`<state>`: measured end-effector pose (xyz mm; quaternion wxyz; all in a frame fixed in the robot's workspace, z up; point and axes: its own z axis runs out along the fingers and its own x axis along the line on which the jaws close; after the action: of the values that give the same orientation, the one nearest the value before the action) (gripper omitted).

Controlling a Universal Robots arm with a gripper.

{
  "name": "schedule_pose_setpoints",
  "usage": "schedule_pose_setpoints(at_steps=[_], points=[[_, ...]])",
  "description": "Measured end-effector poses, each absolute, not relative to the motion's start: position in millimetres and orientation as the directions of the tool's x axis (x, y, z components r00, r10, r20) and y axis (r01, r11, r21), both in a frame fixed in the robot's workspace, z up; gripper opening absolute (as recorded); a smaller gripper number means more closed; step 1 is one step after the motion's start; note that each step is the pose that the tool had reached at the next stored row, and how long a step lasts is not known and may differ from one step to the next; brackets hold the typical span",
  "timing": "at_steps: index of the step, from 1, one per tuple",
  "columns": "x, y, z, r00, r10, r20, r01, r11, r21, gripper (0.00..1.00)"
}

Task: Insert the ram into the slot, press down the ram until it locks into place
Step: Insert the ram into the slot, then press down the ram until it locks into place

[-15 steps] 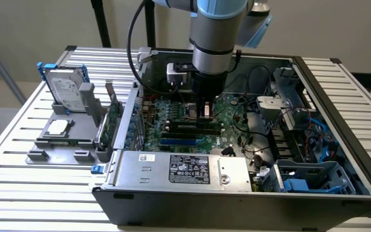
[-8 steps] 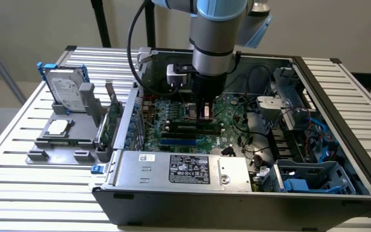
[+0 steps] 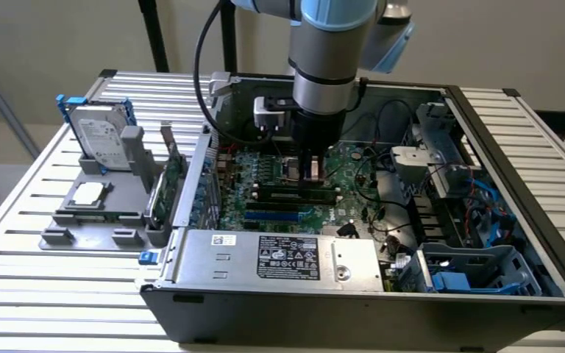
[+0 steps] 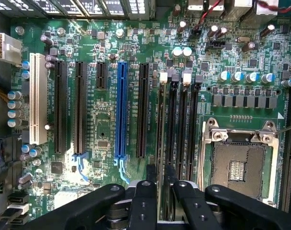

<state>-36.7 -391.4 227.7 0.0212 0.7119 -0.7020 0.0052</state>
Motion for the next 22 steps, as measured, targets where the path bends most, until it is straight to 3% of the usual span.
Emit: schedule_pose_setpoints(at_steps=[6, 8, 10, 22], points=[[-37, -391, 243, 0.015, -0.999, 0.037, -0.999, -0.013, 0.032, 0.21], [-37, -391, 246, 0.015, -0.999, 0.037, -0.999, -0.014, 0.032, 0.13], [-37, -391, 246, 0.015, -0.999, 0.036, -0.999, -0.014, 0.032, 0.11], [-37, -391, 246, 0.015, -0.999, 0.037, -0.999, -0.014, 0.033, 0.11]])
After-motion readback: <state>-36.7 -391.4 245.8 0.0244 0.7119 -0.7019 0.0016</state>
